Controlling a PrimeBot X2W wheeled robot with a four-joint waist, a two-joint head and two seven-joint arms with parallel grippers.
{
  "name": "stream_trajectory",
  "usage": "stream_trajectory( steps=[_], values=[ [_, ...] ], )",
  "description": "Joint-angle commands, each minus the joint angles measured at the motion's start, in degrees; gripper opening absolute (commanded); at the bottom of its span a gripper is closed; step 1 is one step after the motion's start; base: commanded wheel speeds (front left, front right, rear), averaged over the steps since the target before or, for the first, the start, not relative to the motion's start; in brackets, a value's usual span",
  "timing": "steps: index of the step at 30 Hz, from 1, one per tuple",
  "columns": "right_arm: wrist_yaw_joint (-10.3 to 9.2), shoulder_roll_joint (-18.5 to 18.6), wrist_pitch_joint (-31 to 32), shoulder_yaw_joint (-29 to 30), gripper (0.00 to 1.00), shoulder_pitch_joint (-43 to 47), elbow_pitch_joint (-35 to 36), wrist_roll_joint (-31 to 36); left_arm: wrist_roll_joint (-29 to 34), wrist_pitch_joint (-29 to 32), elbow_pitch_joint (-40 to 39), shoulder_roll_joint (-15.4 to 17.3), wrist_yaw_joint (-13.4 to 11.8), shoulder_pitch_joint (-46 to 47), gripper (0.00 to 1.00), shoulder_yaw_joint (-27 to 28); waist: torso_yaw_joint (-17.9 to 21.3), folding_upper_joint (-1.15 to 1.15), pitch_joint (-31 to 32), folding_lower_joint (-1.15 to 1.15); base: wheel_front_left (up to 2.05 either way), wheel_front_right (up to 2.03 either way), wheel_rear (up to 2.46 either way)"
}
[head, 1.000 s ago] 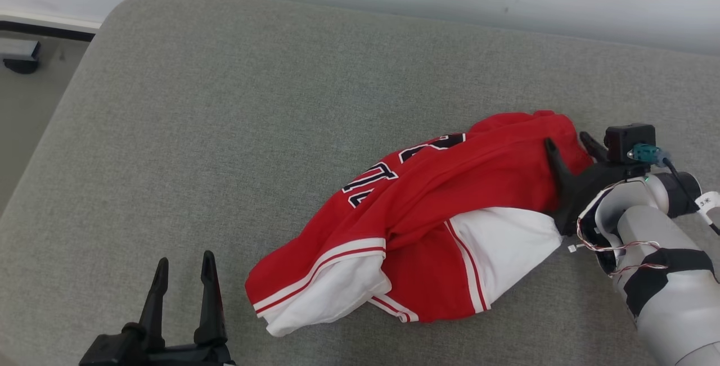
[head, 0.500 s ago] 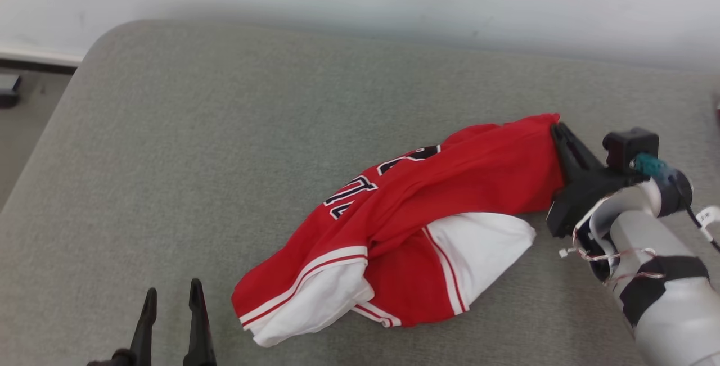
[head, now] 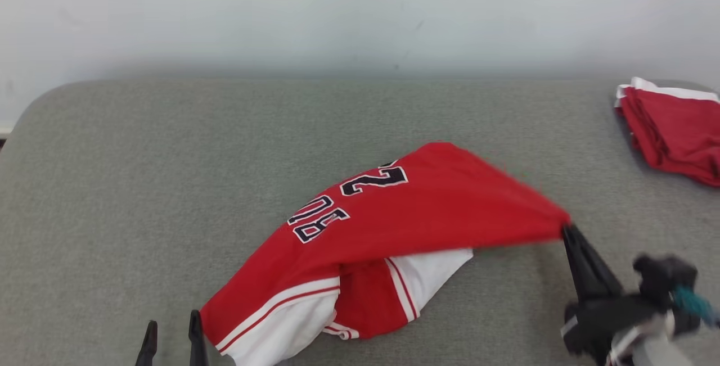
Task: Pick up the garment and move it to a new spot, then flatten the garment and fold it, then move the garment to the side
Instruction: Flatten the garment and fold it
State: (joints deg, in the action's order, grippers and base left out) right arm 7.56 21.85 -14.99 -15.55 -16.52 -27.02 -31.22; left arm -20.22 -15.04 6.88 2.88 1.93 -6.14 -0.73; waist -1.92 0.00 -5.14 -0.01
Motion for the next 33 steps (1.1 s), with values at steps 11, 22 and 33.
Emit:
stream_trajectory(
  steps=[11,22,33],
  values=[
    [-0.16,-5.88,2.46,12.26,0.0,23.69,13.97,2.05,-0.27,-0.13,3.48,0.0,1.41,-0.47,1.0,0.57,2.95,0.0,-0.45,0.01,0.0,0.0,0.0],
    [-0.17,-8.38,4.19,13.57,0.0,26.69,11.72,6.4,-0.34,-0.13,7.09,-0.02,3.53,-2.45,1.0,0.08,1.78,0.0,0.72,0.01,0.0,0.0,0.0],
    [-0.17,-8.79,2.29,13.82,1.0,28.58,8.35,8.34,-3.26,-0.13,9.68,-0.02,5.14,-6.56,1.0,-4.7,1.1,0.0,3.57,0.01,0.0,0.0,0.0]
  ],
)
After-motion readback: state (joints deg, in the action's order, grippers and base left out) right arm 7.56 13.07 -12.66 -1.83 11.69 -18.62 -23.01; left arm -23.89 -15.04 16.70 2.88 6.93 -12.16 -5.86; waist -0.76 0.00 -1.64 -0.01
